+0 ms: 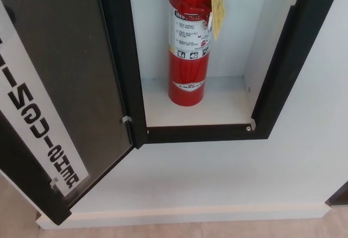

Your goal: The robot walks towards the fire extinguisher and use its right hand to push the door to the left and open it

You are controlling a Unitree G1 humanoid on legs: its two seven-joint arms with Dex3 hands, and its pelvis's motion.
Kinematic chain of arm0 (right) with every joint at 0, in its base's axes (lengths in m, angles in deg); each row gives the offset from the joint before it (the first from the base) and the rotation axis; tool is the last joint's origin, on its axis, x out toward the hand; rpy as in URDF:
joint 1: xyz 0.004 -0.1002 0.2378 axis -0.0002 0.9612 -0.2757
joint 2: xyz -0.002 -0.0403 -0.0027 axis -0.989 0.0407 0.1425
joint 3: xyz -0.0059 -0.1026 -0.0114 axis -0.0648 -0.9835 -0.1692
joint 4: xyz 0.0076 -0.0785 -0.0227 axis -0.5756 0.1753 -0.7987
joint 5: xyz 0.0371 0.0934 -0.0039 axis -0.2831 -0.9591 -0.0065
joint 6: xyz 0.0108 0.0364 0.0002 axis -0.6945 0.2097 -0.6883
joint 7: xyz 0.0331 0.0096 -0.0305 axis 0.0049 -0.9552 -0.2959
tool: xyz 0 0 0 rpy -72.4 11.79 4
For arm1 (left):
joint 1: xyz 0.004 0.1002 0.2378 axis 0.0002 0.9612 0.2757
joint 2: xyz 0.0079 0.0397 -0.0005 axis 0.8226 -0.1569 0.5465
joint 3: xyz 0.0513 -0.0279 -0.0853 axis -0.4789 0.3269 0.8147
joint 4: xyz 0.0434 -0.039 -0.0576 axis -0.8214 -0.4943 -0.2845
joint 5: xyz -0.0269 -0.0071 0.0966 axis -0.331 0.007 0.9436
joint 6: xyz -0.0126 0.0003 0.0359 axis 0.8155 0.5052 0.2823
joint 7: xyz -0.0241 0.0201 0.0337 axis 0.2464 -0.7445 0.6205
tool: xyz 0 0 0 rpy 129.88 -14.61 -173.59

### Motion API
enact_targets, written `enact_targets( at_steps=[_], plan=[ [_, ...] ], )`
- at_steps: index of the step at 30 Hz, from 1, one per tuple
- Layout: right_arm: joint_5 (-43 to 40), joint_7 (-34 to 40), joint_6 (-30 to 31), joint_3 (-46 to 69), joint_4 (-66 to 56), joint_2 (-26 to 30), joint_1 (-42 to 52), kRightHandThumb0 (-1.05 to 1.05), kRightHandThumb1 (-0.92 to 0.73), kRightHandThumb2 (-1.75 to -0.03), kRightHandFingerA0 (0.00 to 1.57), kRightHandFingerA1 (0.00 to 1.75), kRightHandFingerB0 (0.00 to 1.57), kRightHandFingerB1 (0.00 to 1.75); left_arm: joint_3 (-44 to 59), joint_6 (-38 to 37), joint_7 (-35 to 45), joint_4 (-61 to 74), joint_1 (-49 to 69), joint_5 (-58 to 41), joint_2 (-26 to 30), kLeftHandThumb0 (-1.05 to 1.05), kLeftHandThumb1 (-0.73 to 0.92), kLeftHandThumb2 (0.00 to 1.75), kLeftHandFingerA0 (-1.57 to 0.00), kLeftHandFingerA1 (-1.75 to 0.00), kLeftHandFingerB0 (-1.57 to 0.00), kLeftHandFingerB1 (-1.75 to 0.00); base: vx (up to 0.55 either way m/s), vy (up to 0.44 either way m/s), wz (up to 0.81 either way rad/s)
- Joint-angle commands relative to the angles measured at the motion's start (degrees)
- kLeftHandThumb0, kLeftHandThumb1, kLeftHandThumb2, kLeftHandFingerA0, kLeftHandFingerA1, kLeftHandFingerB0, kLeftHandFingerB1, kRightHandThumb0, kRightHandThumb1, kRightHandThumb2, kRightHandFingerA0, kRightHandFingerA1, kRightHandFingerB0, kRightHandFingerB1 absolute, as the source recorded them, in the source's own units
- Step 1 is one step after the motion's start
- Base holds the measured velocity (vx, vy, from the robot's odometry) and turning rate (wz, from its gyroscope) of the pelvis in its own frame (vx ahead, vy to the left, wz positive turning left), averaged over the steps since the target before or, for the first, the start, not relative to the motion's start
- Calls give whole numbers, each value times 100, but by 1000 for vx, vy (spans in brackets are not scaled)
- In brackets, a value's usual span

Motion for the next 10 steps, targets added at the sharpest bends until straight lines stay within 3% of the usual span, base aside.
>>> enact_targets(
  at_steps=[1,7,8,10],
  plan=[
    [-86,63,-110,3,33,26,-37,-73,-47,-86,0,47,0,32,91,179,9,-35,-9,13,20,-64,51,56,-39,-52,-48,-36,0,0,0],
    [-94,71,-127,-28,33,32,-57,-71,-45,-86,6,53,0,34,138,214,10,-52,-17,45,-6,-62,53,57,-37,-53,-43,-35,0,0,0],
    [-104,43,-128,-29,18,41,-44,-67,-63,-61,8,47,5,28,156,219,24,-53,-8,35,-20,-63,52,57,-39,-56,-45,-36,0,0,0],
    [-126,-9,-117,-28,4,36,-35,-67,-64,-59,9,44,4,32,180,241,42,-47,16,19,-38,-64,53,57,-35,-58,-40,-36,0,0,0]
  ],
)
